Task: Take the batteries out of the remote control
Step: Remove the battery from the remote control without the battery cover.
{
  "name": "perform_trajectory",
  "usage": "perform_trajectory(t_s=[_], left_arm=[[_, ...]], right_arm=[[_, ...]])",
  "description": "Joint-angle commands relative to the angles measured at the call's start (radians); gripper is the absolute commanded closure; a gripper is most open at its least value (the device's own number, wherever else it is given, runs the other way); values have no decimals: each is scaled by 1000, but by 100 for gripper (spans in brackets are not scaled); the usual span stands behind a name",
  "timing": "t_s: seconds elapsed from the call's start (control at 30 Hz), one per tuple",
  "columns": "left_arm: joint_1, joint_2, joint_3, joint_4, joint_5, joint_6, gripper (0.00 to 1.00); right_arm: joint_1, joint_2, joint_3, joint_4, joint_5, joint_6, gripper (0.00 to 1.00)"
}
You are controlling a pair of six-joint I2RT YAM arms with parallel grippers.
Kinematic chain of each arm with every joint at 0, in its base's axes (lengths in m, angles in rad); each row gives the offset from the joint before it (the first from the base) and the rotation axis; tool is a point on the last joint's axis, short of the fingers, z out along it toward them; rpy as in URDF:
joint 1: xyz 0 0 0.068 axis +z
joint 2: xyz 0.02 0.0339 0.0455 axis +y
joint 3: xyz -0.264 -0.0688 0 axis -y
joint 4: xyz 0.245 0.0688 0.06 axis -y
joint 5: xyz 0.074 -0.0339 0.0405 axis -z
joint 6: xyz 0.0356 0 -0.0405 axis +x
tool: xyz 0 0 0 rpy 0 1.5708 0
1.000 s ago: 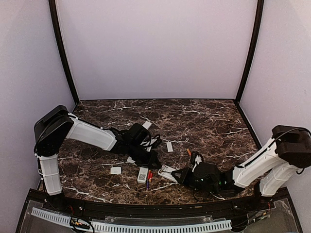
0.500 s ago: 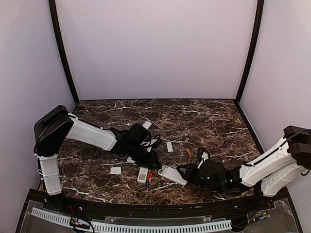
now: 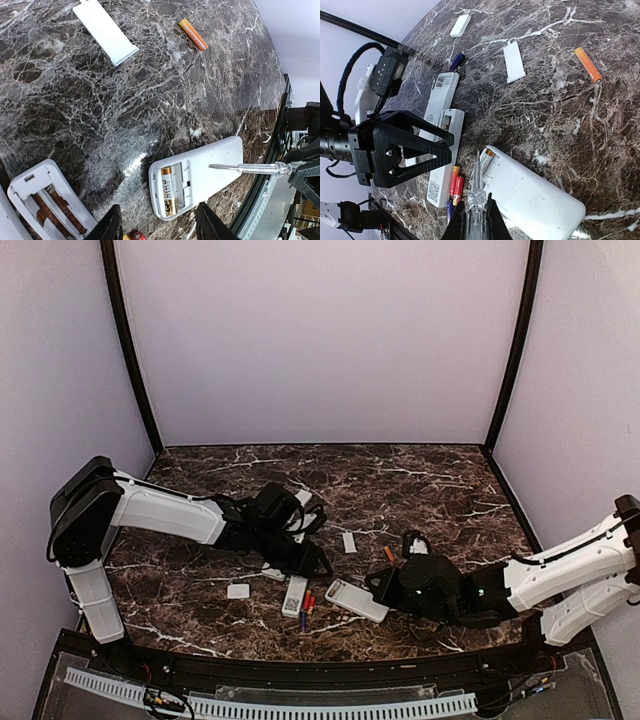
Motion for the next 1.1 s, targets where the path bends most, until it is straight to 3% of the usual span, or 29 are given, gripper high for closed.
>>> perform_trajectory(t_s=[0.0,0.33,0.63,0.83,1.07], left_arm=[[0,-34,-30,-5,37,11,53],[-30,-8,-56,35,73,-20,75],[-52,-1,-86,40,65,-23,76],[-69,15,-90,66,84,-16,76],[-78,47,-81,62,86,10,81]], right_arm=[[16,2,58,-149,-37,-60,100],[23,80,129,-165,-73,-103,100],[24,141,179,-208,-76,-87,100],[23,181,233,-329,-70,-44,100],[23,202,174,-235,-65,20,100]])
